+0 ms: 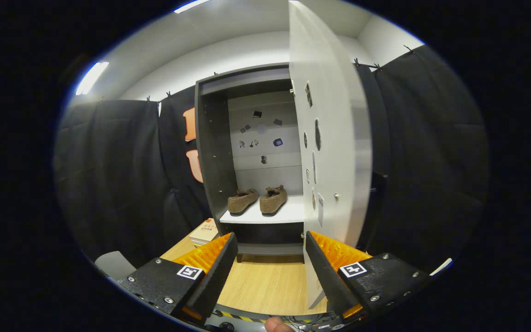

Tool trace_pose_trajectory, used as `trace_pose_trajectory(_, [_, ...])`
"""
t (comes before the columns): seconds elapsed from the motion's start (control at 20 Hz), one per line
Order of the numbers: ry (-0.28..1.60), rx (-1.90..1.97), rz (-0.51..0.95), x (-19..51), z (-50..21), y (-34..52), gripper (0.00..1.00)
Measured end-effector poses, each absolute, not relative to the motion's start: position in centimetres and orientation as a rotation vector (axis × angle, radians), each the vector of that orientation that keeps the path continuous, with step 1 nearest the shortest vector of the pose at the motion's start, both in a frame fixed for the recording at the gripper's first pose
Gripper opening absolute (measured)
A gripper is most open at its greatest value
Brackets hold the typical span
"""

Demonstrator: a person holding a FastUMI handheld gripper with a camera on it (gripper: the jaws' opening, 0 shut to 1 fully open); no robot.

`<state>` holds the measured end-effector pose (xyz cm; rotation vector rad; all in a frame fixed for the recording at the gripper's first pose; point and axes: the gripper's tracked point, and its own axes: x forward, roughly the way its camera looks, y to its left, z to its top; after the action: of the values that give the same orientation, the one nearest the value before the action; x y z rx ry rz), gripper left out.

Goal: Open the shoe cabinet door, grab the shoes and put them into the shoe cabinet, then close the shoe cabinet door.

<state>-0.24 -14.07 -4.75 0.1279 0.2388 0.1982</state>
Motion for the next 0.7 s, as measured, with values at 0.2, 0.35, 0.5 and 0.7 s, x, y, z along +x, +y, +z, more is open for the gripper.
trace_pose_trajectory(0.2, [0.239,0.228,0.335,-2.8,-4.0,-15.7,0.91])
trace_pose_trajectory(0.35, [0.219,0.264,0.338,-2.7,-3.5,-19.1,0.91])
trace_pose_trajectory(0.5, [0.192,0.282,0.309,-1.6,-3.5,-21.6,0.92])
trace_pose_trajectory(0.7, [0.224,0.283,0.326,-0.6,-4.6,-23.5,0.94])
